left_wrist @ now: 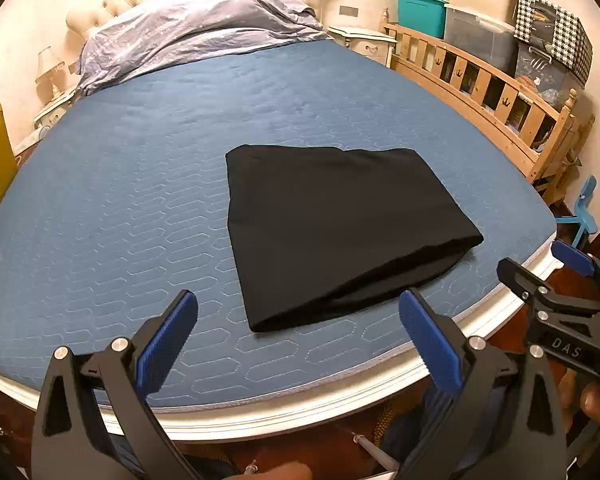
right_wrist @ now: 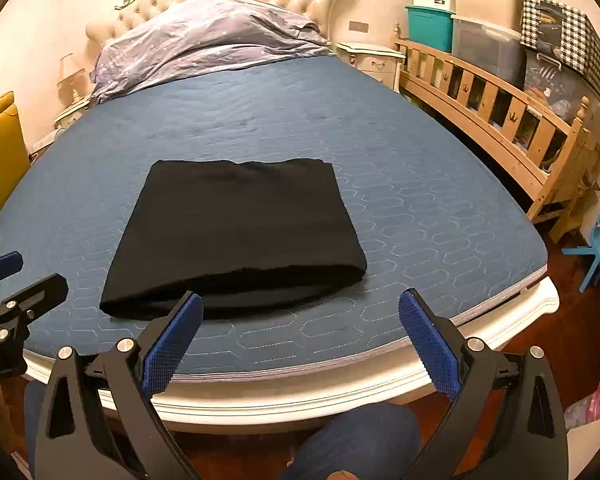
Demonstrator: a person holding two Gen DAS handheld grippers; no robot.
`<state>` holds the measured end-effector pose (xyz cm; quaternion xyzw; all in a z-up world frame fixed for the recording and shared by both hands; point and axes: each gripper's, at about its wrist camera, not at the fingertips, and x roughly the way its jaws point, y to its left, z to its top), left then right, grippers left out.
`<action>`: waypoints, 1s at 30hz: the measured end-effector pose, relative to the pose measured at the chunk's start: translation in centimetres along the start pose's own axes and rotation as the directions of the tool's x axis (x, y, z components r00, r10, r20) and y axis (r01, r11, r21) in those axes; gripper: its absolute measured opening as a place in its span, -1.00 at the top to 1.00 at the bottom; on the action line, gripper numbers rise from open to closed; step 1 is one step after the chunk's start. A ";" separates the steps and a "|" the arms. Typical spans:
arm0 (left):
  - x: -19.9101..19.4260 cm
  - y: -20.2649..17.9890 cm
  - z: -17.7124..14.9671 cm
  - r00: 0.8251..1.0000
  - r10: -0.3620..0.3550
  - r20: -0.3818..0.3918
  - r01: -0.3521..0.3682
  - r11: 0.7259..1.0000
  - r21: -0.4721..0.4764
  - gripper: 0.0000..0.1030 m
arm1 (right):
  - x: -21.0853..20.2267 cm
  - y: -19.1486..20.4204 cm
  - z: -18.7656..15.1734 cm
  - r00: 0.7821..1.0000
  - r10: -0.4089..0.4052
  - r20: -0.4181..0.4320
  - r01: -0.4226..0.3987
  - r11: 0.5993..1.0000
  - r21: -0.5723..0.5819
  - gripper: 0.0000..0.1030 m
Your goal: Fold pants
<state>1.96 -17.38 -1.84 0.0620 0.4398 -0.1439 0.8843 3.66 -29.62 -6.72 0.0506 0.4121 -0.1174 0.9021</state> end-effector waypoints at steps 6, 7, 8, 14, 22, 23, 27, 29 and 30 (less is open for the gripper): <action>0.4 0.1 0.2 1.000 -0.014 -0.008 0.014 1.000 -0.001 -0.96 | 0.2 0.1 0.1 1.000 0.005 -0.006 -0.005 1.000 -0.005 -0.85; 0.4 0.1 0.2 1.000 -0.017 -0.010 0.017 1.000 -0.001 -0.96 | 0.3 0.0 0.0 1.000 0.005 -0.009 -0.005 1.000 -0.005 -0.85; 0.5 0.1 0.2 1.000 -0.019 -0.011 0.019 1.000 -0.001 -0.96 | 0.3 0.0 0.1 1.000 0.006 -0.011 -0.006 1.000 -0.005 -0.85; 0.9 0.2 0.5 1.000 -0.020 -0.011 0.020 1.000 -0.002 -0.96 | 0.4 0.0 0.2 1.000 0.012 -0.007 -0.012 1.000 -0.004 -0.85; 1.3 0.2 0.5 1.000 -0.010 -0.007 0.010 1.000 -0.001 -0.96 | 0.6 -0.1 0.2 1.000 0.014 -0.012 -0.014 1.000 -0.004 -0.85; 1.3 0.1 0.5 1.000 -0.012 -0.007 0.012 1.000 -0.002 -0.96 | 0.6 -0.1 0.2 1.000 0.013 -0.012 -0.013 1.000 -0.004 -0.85; 1.3 0.1 0.5 1.000 -0.013 -0.008 0.012 1.000 -0.002 -0.96 | 0.8 -0.1 0.1 1.000 0.013 -0.013 -0.013 1.000 -0.006 -0.85; 1.3 0.1 0.5 1.000 -0.012 -0.007 0.012 1.000 -0.002 -0.96 | 0.9 0.0 0.0 1.000 0.013 -0.015 -0.013 1.000 -0.006 -0.85; 1.3 0.1 0.5 1.000 -0.013 -0.008 0.013 1.000 -0.002 -0.96 | 0.9 0.0 0.0 1.000 0.013 -0.016 -0.013 1.000 -0.006 -0.85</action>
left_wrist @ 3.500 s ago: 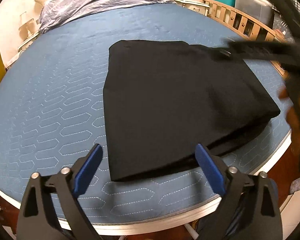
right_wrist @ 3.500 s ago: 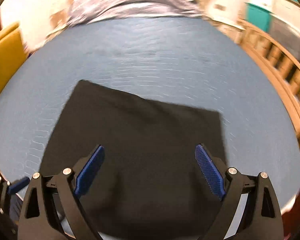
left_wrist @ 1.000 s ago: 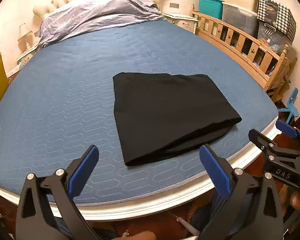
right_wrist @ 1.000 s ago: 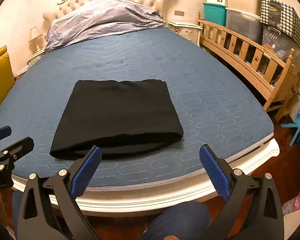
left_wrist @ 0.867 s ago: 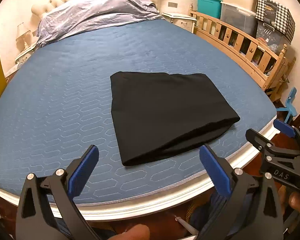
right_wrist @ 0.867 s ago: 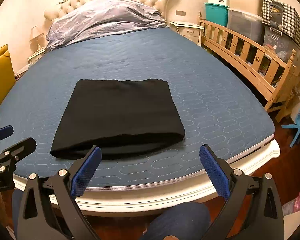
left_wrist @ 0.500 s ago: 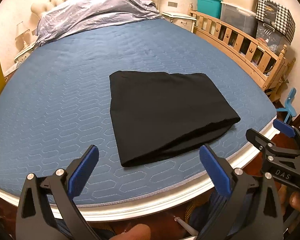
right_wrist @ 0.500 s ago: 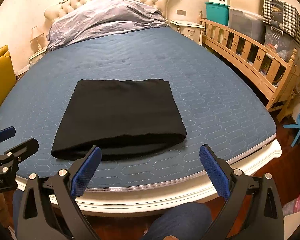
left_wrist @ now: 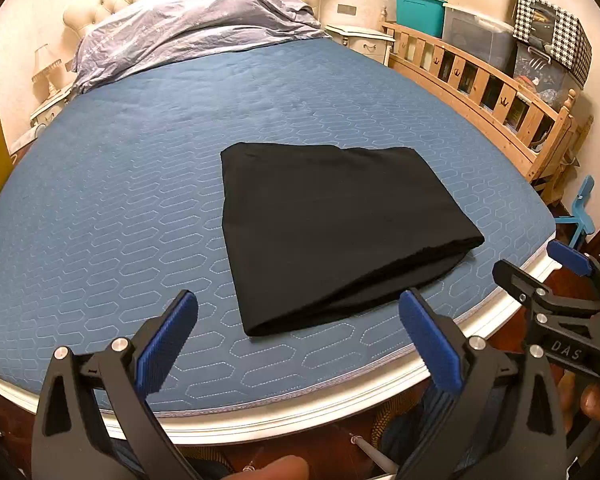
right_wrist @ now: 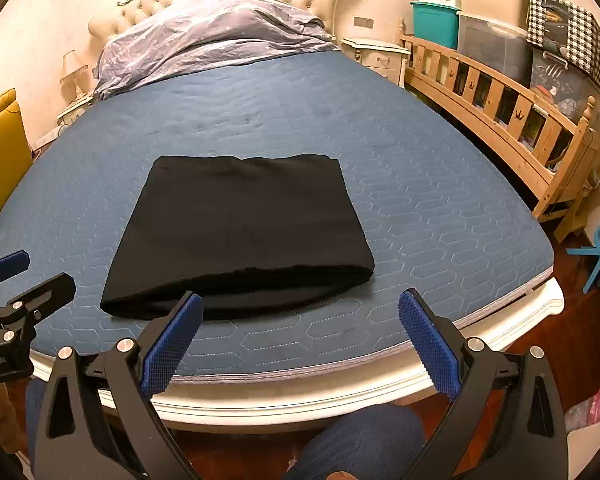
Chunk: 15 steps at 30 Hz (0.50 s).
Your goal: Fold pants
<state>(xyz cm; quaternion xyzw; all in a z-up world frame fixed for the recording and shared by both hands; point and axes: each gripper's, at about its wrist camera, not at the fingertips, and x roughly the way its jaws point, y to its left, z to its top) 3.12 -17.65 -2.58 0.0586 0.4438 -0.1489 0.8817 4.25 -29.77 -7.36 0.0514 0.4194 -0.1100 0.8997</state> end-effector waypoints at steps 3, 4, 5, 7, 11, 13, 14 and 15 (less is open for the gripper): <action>0.0 0.0 0.0 1.000 0.000 0.000 0.000 1.000 0.000 -0.96 | 0.1 0.1 -0.1 1.000 -0.002 -0.001 0.002 1.000 -0.003 -0.85; 0.0 0.0 0.0 1.000 0.001 0.000 -0.001 1.000 0.000 -0.96 | 0.1 0.0 -0.1 1.000 -0.002 -0.002 0.001 1.000 -0.004 -0.85; 0.1 0.0 0.0 1.000 0.002 -0.001 -0.002 1.000 -0.001 -0.96 | 0.1 0.0 -0.2 1.000 -0.001 -0.002 0.001 1.000 -0.003 -0.85; 0.0 0.0 0.0 1.000 0.001 -0.001 -0.001 1.000 -0.001 -0.96 | 0.1 0.1 -0.2 1.000 -0.002 -0.001 0.002 1.000 -0.003 -0.85; 0.0 0.0 0.0 1.000 0.000 -0.001 0.000 1.000 0.000 -0.96 | 0.1 0.1 -0.1 1.000 -0.001 -0.003 0.001 1.000 -0.005 -0.85; 0.0 0.0 0.1 1.000 0.000 -0.001 0.000 1.000 0.001 -0.96 | 0.1 0.1 -0.1 1.000 -0.001 -0.002 0.001 1.000 -0.004 -0.85; 0.0 0.0 0.1 1.000 -0.001 -0.002 0.001 1.000 -0.001 -0.96 | 0.1 0.1 -0.2 1.000 -0.001 -0.002 0.001 1.000 -0.003 -0.85; 0.1 -0.1 0.1 1.000 0.000 -0.002 0.000 1.000 -0.001 -0.96 | 0.1 0.1 -0.2 1.000 -0.002 -0.002 0.002 1.000 -0.003 -0.85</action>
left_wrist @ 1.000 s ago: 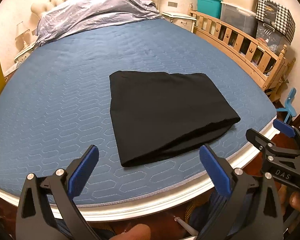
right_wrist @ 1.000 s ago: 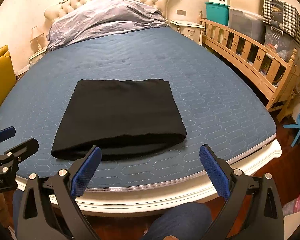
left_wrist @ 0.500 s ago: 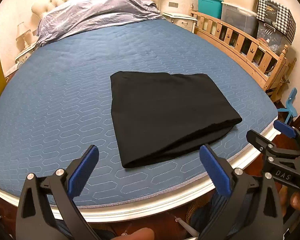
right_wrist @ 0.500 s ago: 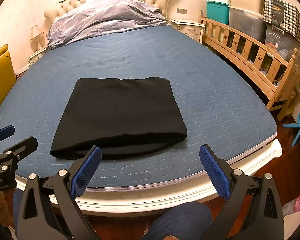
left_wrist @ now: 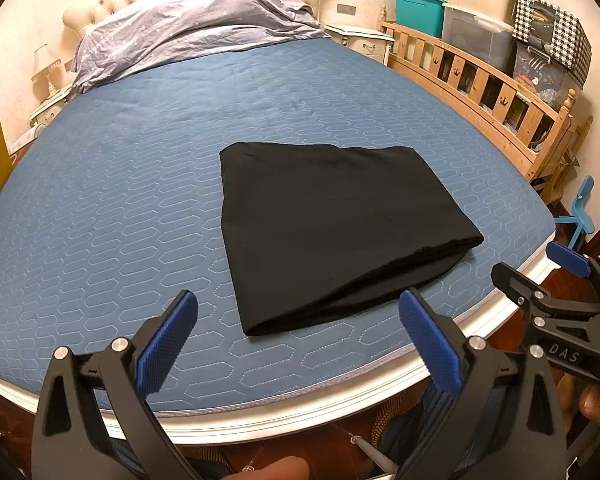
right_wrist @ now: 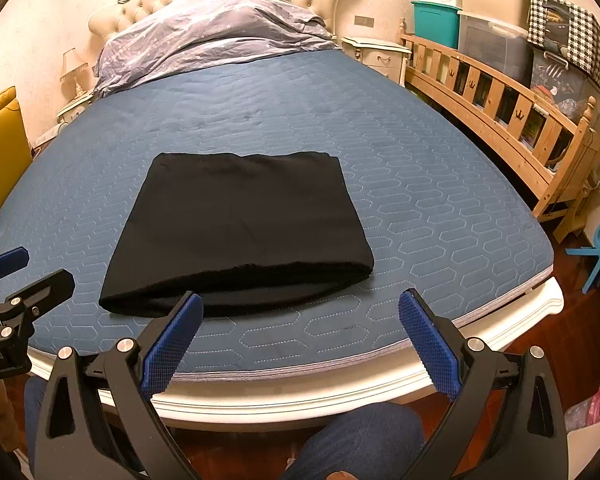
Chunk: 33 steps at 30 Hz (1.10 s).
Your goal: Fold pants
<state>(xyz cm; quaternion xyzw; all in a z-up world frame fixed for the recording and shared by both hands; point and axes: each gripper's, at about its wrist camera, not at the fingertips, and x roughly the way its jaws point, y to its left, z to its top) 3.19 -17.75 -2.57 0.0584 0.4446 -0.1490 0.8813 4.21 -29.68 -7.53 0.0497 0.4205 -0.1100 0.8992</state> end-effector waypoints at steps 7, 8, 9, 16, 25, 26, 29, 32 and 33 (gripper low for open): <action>0.0 0.0 0.0 1.000 0.000 0.002 0.000 1.000 0.000 -0.96 | 0.0 0.0 0.0 1.000 0.001 0.000 -0.001 1.000 -0.001 -0.85; 0.0 0.0 0.0 1.000 0.001 0.001 -0.001 1.000 -0.001 -0.96 | 0.0 0.0 0.0 1.000 0.002 -0.001 -0.002 1.000 -0.001 -0.85; 0.0 0.0 0.0 1.000 0.001 0.001 -0.001 1.000 -0.001 -0.96 | 0.0 0.0 0.0 1.000 0.000 -0.001 0.000 1.000 -0.001 -0.85; 0.0 0.0 0.0 1.000 -0.001 0.000 0.001 1.000 -0.002 -0.96 | 0.0 0.1 0.0 1.000 0.000 -0.002 0.000 1.000 -0.002 -0.85; 0.0 -0.2 0.1 0.999 0.004 0.034 -0.004 1.000 0.001 -0.96 | -0.1 0.1 0.0 1.000 -0.001 0.000 0.001 1.000 -0.001 -0.85; 0.2 -0.3 0.2 0.999 0.001 0.038 -0.001 1.000 0.009 -0.96 | 0.0 0.0 0.0 1.000 0.000 0.000 0.000 1.000 0.000 -0.85; 1.3 0.1 0.7 0.998 -0.056 0.020 0.056 0.998 0.005 -0.96 | 0.4 -0.4 0.0 1.000 0.007 0.001 -0.007 1.000 0.008 -0.89; 2.5 3.2 1.8 0.994 -0.109 0.030 0.110 0.993 -0.046 -0.96 | 0.8 -2.2 0.9 1.000 0.005 0.017 -0.006 1.000 0.023 -0.90; 2.9 4.3 2.0 0.993 -0.117 0.036 0.118 0.992 -0.044 -0.96 | 1.0 -3.0 1.3 1.000 0.012 0.024 -0.013 0.999 0.032 -0.90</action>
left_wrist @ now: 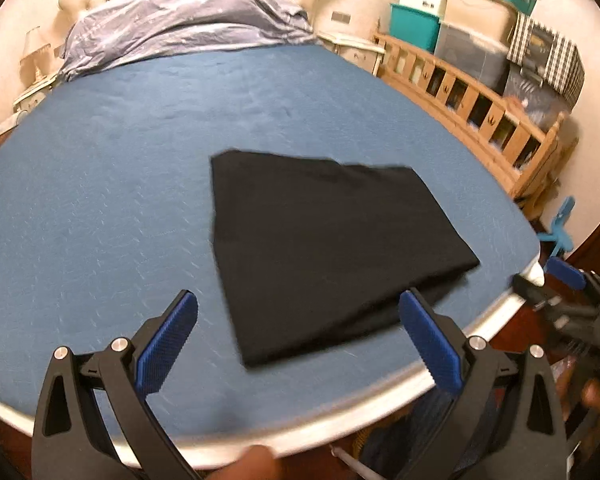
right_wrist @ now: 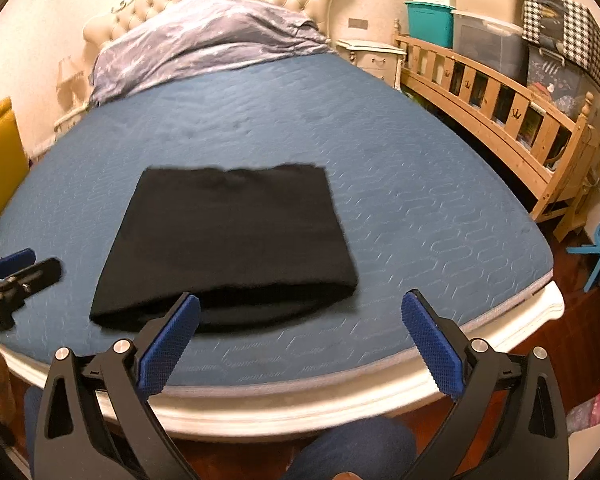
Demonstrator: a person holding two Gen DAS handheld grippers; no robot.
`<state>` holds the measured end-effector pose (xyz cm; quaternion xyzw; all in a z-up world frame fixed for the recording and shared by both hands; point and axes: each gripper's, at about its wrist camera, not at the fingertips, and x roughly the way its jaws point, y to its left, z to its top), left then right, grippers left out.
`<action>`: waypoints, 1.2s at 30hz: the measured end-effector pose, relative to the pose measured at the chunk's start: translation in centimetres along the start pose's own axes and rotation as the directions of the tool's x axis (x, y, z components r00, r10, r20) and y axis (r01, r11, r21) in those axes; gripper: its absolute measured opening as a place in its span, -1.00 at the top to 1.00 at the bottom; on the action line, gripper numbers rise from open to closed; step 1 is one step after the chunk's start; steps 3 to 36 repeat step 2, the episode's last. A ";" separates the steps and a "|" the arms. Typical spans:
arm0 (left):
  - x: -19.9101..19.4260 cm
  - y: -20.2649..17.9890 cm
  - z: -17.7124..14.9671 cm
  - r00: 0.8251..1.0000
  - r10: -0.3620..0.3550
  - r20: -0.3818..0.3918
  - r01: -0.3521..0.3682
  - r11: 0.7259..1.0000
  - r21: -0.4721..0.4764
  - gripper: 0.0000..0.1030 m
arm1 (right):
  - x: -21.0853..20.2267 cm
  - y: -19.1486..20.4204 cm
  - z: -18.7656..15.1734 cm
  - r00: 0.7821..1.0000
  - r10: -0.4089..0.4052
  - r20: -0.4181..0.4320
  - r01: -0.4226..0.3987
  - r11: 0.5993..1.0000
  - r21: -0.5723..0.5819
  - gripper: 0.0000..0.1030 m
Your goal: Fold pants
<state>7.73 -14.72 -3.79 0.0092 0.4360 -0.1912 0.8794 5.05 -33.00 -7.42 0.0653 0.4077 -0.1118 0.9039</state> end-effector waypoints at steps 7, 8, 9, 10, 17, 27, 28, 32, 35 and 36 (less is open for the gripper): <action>1.4 5.5 0.7 0.999 0.015 -0.036 -0.016 0.999 -0.035 -0.96 | 0.8 -2.1 1.3 1.000 -0.021 0.014 0.021 1.000 -0.009 -0.90; 1.4 5.5 0.7 0.999 0.015 -0.036 -0.016 0.999 -0.035 -0.96 | 0.8 -2.1 1.3 1.000 -0.021 0.014 0.021 1.000 -0.009 -0.90; 1.4 5.5 0.7 0.999 0.015 -0.036 -0.016 0.999 -0.035 -0.96 | 0.8 -2.1 1.3 1.000 -0.021 0.014 0.021 1.000 -0.009 -0.90; 1.4 5.5 0.7 0.999 0.015 -0.036 -0.016 0.999 -0.035 -0.96 | 0.8 -2.1 1.3 1.000 -0.021 0.014 0.021 1.000 -0.009 -0.90; 1.4 5.5 0.7 0.999 0.015 -0.036 -0.016 0.999 -0.035 -0.96 | 0.8 -2.1 1.3 1.000 -0.021 0.014 0.021 1.000 -0.009 -0.90; 1.4 5.5 0.7 0.999 0.015 -0.036 -0.016 0.999 -0.035 -0.96 | 0.8 -2.1 1.3 1.000 -0.021 0.014 0.021 1.000 -0.009 -0.90; 1.4 5.5 0.7 0.999 0.015 -0.036 -0.016 0.999 -0.035 -0.96 | 0.8 -2.1 1.3 1.000 -0.021 0.014 0.021 1.000 -0.009 -0.90; 1.4 5.5 0.7 0.999 0.015 -0.036 -0.016 0.999 -0.035 -0.96 | 0.8 -2.1 1.3 1.000 -0.021 0.014 0.021 1.000 -0.009 -0.90; 1.4 5.5 0.7 0.999 0.015 -0.036 -0.016 0.999 -0.035 -0.96 | 0.8 -2.1 1.3 1.000 -0.021 0.014 0.021 1.000 -0.009 -0.90; 1.4 5.5 0.7 0.999 0.015 -0.036 -0.016 0.999 -0.035 -0.96 | 0.8 -2.1 1.3 1.000 -0.021 0.014 0.021 1.000 -0.009 -0.90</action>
